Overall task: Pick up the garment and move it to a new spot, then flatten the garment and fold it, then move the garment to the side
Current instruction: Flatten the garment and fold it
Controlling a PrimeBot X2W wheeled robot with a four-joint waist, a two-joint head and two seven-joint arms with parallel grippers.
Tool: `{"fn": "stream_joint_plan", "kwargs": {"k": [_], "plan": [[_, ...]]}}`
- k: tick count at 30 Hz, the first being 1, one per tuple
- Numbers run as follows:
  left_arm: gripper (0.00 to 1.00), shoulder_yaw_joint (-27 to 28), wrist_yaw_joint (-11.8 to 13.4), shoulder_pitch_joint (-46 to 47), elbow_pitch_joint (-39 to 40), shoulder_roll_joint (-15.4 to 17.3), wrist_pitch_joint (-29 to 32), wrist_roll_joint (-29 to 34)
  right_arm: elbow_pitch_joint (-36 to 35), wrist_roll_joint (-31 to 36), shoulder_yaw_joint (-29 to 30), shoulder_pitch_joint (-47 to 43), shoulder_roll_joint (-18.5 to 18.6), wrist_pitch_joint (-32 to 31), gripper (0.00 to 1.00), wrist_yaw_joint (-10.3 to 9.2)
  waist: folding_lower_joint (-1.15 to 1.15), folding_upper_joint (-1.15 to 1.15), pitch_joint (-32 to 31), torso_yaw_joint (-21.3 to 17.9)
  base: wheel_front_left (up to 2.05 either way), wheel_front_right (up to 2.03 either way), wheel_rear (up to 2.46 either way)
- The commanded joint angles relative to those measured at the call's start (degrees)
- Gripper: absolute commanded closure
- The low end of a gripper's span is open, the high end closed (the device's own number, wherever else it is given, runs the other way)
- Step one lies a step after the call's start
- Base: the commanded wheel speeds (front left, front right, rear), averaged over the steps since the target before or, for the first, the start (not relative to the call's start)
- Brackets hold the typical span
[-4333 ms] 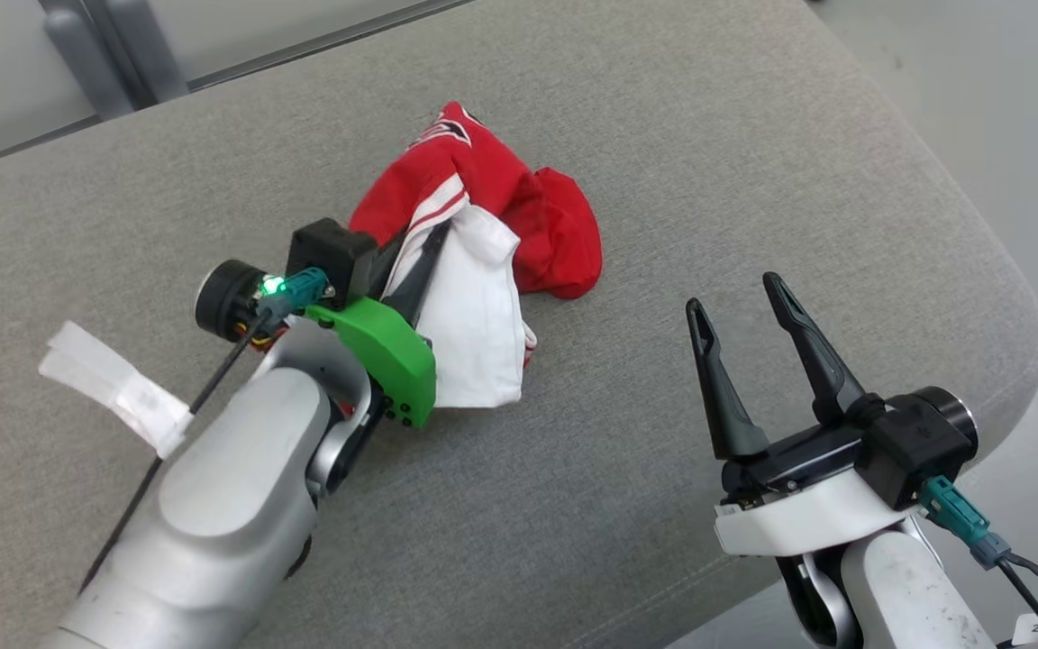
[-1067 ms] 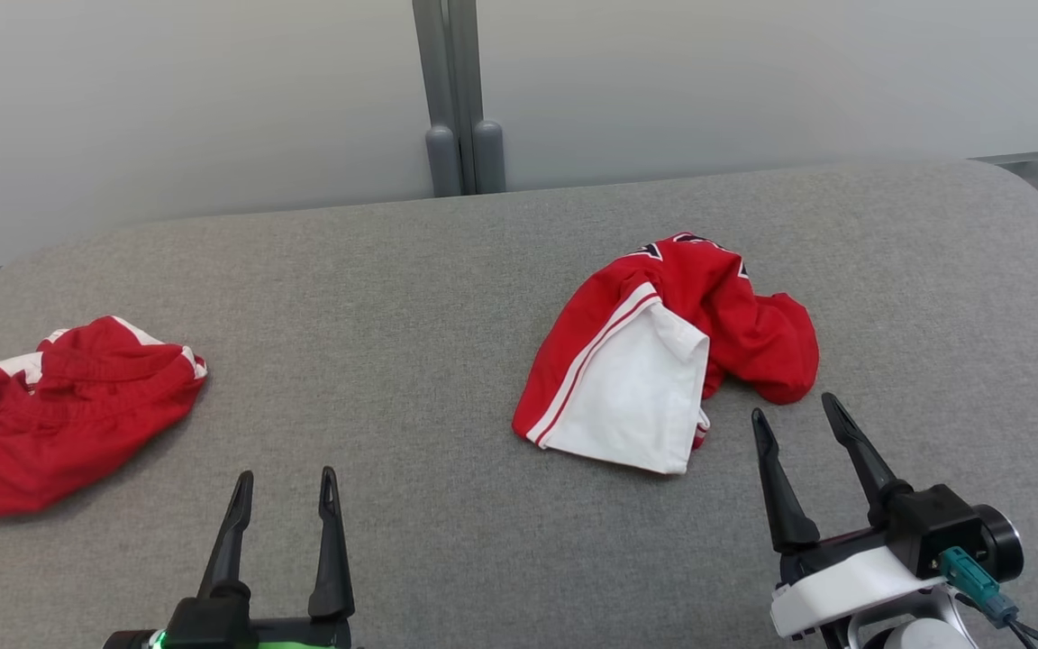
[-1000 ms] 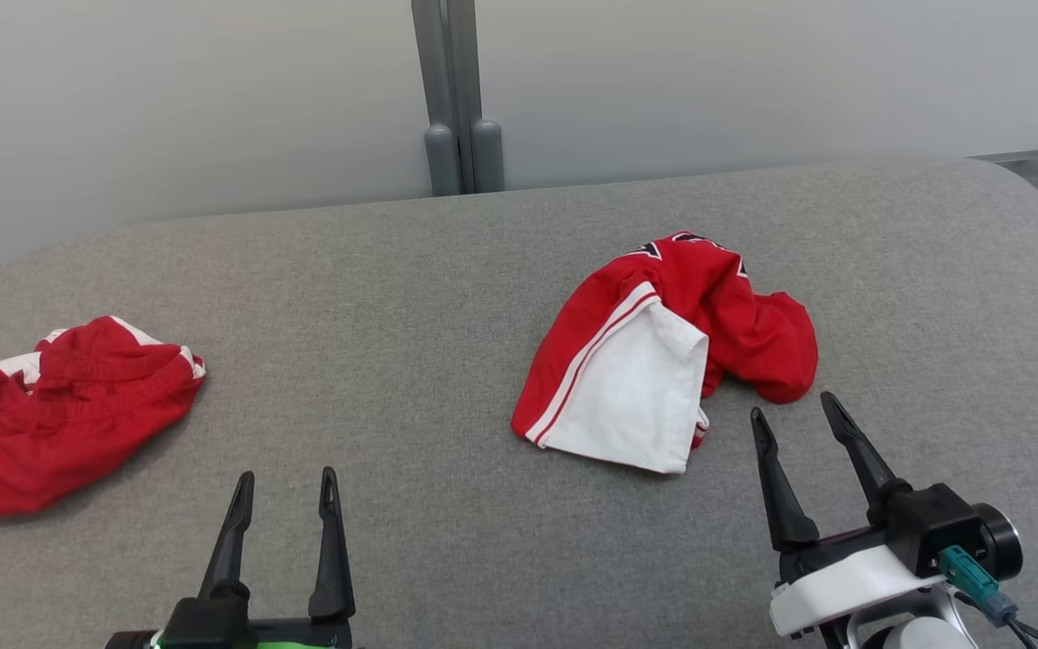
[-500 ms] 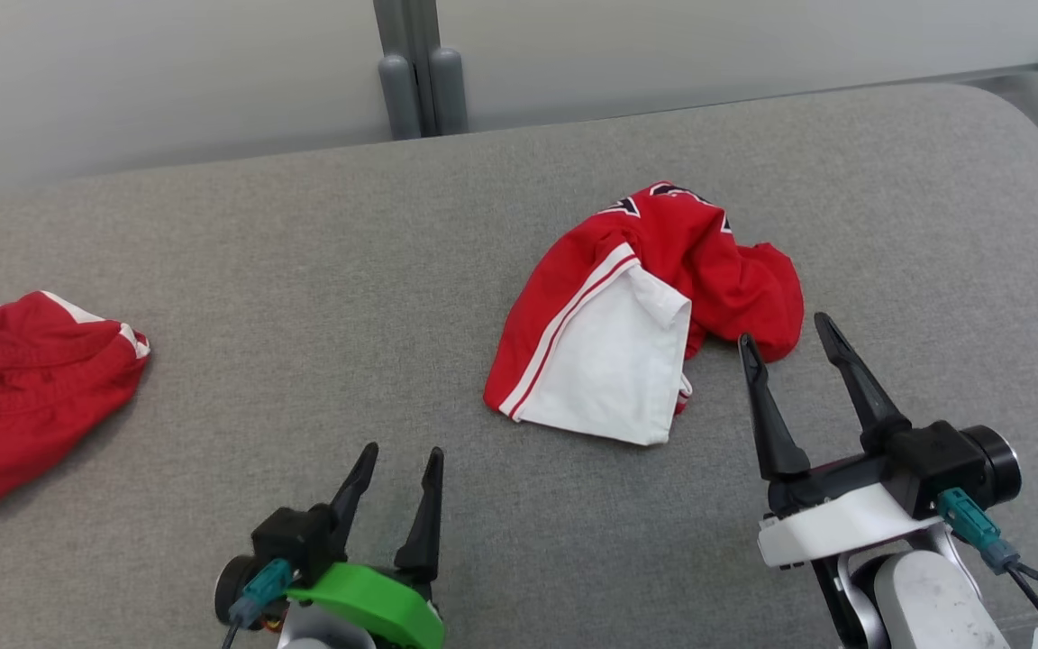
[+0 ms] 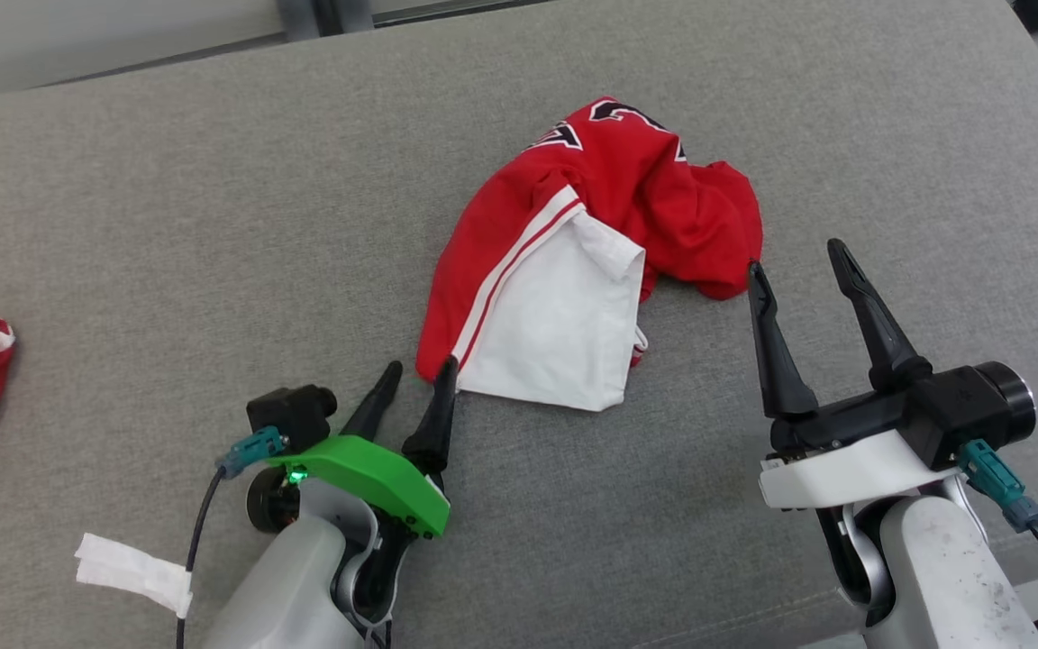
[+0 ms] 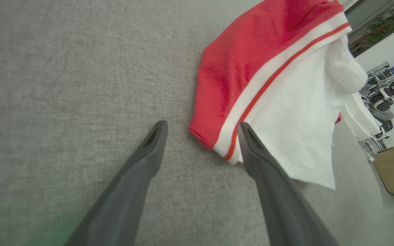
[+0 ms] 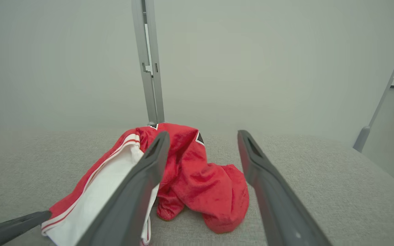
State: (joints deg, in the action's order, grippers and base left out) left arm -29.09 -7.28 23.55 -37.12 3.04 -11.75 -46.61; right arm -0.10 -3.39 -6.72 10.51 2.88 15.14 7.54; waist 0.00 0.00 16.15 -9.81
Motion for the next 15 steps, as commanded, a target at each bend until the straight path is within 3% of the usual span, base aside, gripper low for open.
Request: {"fn": "stream_joint_plan", "kwargs": {"k": [1,2,3,4,5,15], "plan": [[0.00,-0.92,-0.33,0.66,-1.65,-0.36,0.09,-1.20,-0.27,-0.36,0.13,0.67,0.02,0.01,0.00,-0.10,0.00,0.00,3.26,-3.29,0.00,0.00,0.00],[0.00,-1.48,-0.39,1.04,-2.30,-0.45,0.00,-1.88,-0.20,-0.55,0.18,0.61,0.01,0.01,0.00,-0.10,0.00,0.00,3.44,-3.53,0.00,0.00,0.00],[0.07,-1.99,-0.48,1.35,-2.63,-0.51,-0.18,-2.17,-0.14,-0.66,0.23,0.56,0.02,0.01,0.00,-0.10,0.00,0.00,3.53,-3.68,0.00,0.00,0.00],[0.62,-2.48,-0.49,1.63,-2.81,-0.63,-0.42,-2.77,-0.04,-0.75,0.24,0.58,0.01,0.01,0.00,-0.10,0.00,0.00,3.59,-3.89,0.00,0.00,0.00],[1.00,-2.92,-0.51,1.58,-2.78,-0.76,-0.53,-3.50,0.05,-0.92,0.21,0.63,0.02,0.01,0.00,-0.10,0.00,0.00,3.57,-4.07,0.00,0.00,0.00],[1.00,-8.17,-0.51,2.02,3.98,2.09,-1.89,-5.44,0.41,-2.61,-0.04,-0.51,0.03,0.01,0.00,-0.10,0.00,0.00,0.66,-5.38,0.00,0.00,0.00]]}}
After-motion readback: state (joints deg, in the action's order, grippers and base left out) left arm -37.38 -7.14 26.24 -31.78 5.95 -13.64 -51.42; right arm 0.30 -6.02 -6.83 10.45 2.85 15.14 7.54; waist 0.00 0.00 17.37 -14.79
